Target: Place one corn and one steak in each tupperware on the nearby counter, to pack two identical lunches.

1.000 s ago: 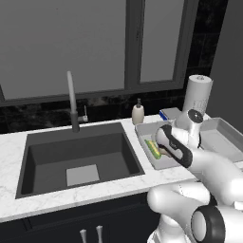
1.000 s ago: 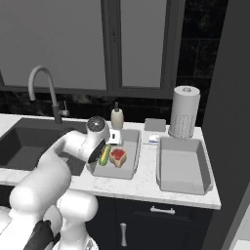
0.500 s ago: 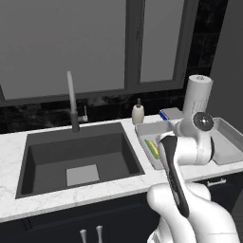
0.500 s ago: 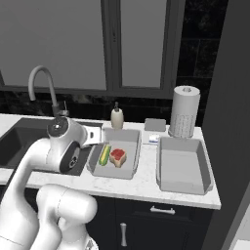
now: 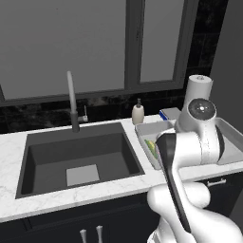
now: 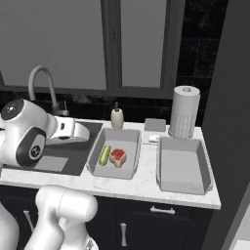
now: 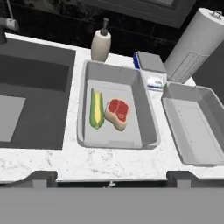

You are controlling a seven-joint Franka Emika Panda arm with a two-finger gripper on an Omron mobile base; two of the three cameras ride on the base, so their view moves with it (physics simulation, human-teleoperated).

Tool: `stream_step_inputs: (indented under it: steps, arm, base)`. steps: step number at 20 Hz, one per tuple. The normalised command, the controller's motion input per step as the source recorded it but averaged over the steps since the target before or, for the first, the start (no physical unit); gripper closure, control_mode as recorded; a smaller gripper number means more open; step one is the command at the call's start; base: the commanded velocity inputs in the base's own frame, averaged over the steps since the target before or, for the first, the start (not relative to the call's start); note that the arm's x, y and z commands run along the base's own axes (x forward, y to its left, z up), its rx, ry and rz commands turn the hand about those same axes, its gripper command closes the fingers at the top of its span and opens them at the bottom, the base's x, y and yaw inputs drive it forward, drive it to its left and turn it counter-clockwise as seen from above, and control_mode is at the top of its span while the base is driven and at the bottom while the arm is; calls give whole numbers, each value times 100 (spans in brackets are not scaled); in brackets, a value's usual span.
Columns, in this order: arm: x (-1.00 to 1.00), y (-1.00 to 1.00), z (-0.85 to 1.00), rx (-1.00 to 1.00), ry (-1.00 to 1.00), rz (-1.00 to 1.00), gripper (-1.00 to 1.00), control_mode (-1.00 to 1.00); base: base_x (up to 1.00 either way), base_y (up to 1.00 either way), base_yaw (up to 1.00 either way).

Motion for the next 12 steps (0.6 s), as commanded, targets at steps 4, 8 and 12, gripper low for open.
stream_step_inputs:
  steps: [4, 8, 12]
  arm:
    - [-100, 0, -73, 0, -10, 0, -100, -100]
    - [-96, 0, -81, 0, -11, 0, -100, -100]
    - [-19, 0, -16, 0, -3, 0, -100, 100]
  base:
    - [0, 0, 0]
    - [0, 0, 0]
    - [-72, -20, 0]
